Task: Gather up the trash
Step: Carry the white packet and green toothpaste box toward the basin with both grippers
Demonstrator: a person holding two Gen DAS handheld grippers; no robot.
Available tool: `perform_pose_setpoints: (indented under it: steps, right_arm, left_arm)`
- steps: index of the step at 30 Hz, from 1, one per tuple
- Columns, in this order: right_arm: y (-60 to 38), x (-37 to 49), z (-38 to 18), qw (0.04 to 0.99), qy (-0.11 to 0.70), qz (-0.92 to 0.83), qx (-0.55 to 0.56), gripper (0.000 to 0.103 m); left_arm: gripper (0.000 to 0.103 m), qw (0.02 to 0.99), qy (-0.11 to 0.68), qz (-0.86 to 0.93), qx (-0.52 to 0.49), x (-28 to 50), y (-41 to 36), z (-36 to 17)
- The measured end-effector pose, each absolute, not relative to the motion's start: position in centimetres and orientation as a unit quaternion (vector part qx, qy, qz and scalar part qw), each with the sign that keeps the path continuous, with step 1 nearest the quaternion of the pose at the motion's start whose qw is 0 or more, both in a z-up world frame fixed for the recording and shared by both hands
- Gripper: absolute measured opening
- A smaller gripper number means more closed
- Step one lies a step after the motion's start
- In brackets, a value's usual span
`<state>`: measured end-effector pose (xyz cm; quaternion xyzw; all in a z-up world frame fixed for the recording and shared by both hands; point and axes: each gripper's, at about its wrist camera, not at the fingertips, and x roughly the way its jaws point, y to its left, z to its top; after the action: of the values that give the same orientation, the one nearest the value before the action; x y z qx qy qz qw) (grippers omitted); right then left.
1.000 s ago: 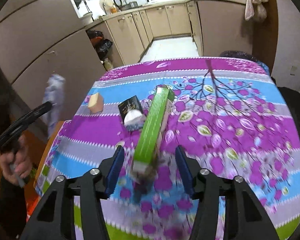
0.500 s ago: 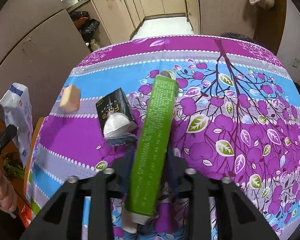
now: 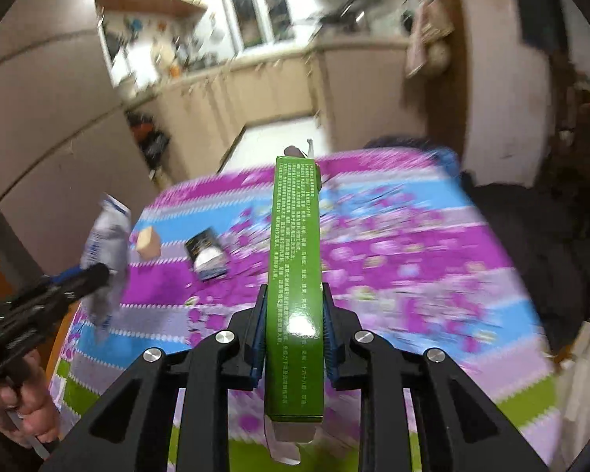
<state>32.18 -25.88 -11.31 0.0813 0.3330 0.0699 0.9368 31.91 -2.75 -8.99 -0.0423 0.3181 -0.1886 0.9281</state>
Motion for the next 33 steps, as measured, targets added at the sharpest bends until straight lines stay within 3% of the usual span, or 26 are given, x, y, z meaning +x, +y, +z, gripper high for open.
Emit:
perform_pose_setpoints:
  steps: [5,15,33]
  right_arm:
    - [-32.1,24.6,-7.7,0.959,0.271,-0.007,0.081,0.025]
    - [-43.8,13.9,-4.7,0.964,0.222,-0.116,0.085,0.025]
    - [-58.8,7.5,-6.0,0.949,0.231,-0.185,0.112,0.025]
  left_arm:
    - [0.029,0.92,0.31,-0.238,-0.042,30.2,-10.5,-7.5]
    - [0.029,0.898,0.301,-0.321,-0.008,26.2,-25.1,-5.7]
    - [0.029,0.87,0.311,-0.379,0.04,24.2,-39.8,-5.8]
